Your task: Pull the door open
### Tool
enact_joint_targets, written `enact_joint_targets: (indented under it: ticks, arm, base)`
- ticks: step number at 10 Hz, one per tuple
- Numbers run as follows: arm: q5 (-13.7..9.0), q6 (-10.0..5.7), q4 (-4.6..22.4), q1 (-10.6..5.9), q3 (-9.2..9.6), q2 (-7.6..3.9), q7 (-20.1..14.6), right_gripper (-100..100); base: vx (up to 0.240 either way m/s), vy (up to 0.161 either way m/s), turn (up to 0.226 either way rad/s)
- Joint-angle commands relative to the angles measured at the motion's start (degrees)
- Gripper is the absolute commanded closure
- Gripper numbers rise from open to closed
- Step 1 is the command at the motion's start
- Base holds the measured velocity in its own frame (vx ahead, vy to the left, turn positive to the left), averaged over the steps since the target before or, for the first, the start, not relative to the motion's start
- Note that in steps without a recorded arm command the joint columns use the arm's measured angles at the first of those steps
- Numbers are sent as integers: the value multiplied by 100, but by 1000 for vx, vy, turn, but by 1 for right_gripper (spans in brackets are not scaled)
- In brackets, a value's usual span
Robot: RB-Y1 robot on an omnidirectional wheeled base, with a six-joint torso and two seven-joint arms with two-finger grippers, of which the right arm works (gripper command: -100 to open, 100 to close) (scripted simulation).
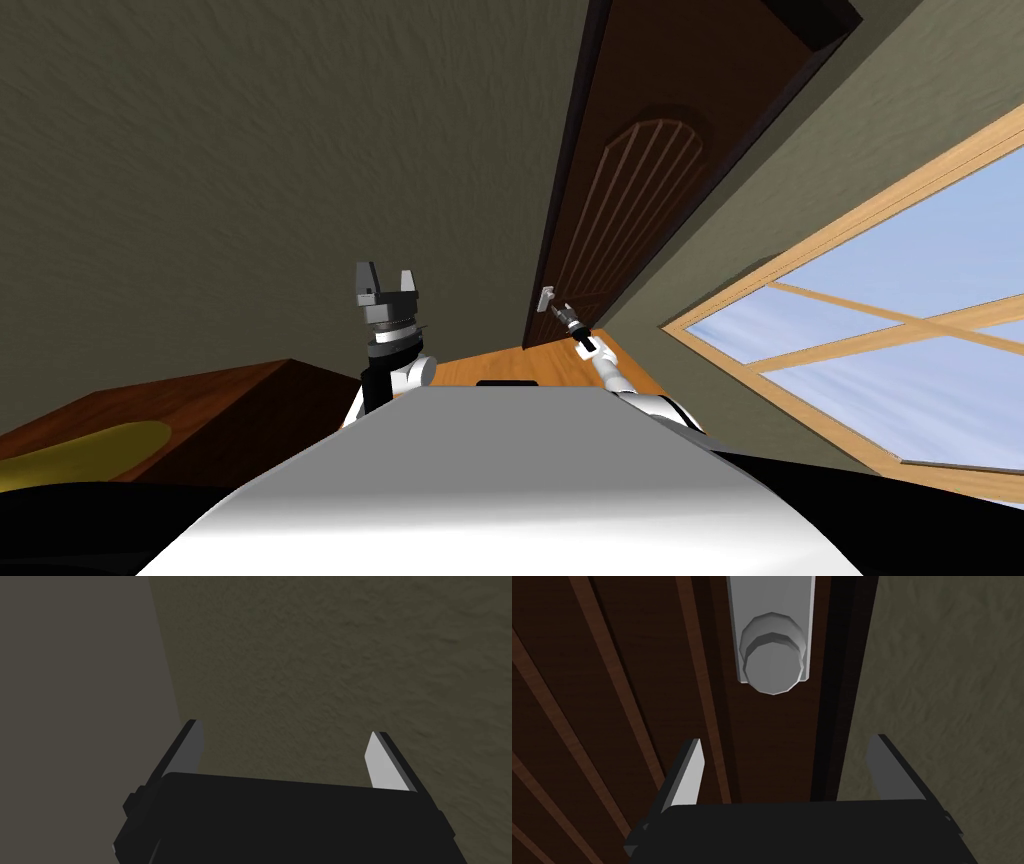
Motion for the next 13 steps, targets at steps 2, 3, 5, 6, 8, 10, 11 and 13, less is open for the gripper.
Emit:
enact_joint_targets:
  ticks: [2, 3, 5, 6, 8, 10, 11, 13]
  arm:
    - [-8, 42, 33, -34, -30, 26, 40, -100]
    - [-12, 60, 42, -45, -42, 37, 55, -100]
    - [-18, 96, 60, -67, -64, 57, 82, -100]
    - [-16, 83, 53, -60, -56, 50, 70, -100]
    - [-16, 83, 53, -60, -56, 50, 70, 100]
    - [-16, 83, 53, -60, -56, 50, 70, 100]
    - [-16, 83, 53, -60, -56, 50, 70, 100]
    - [-146, 108, 59, -45, -42, 61, -135, 100]
  base:
    - [174, 10, 35]
    - [205, 33, 45]
    - [204, 19, 32]
    - [102, -6, 13]
    - [-27, 6, 5]
    - [-22, -2, -5]
    - [-8, -2, -2]
    - [-11, -23, 60]
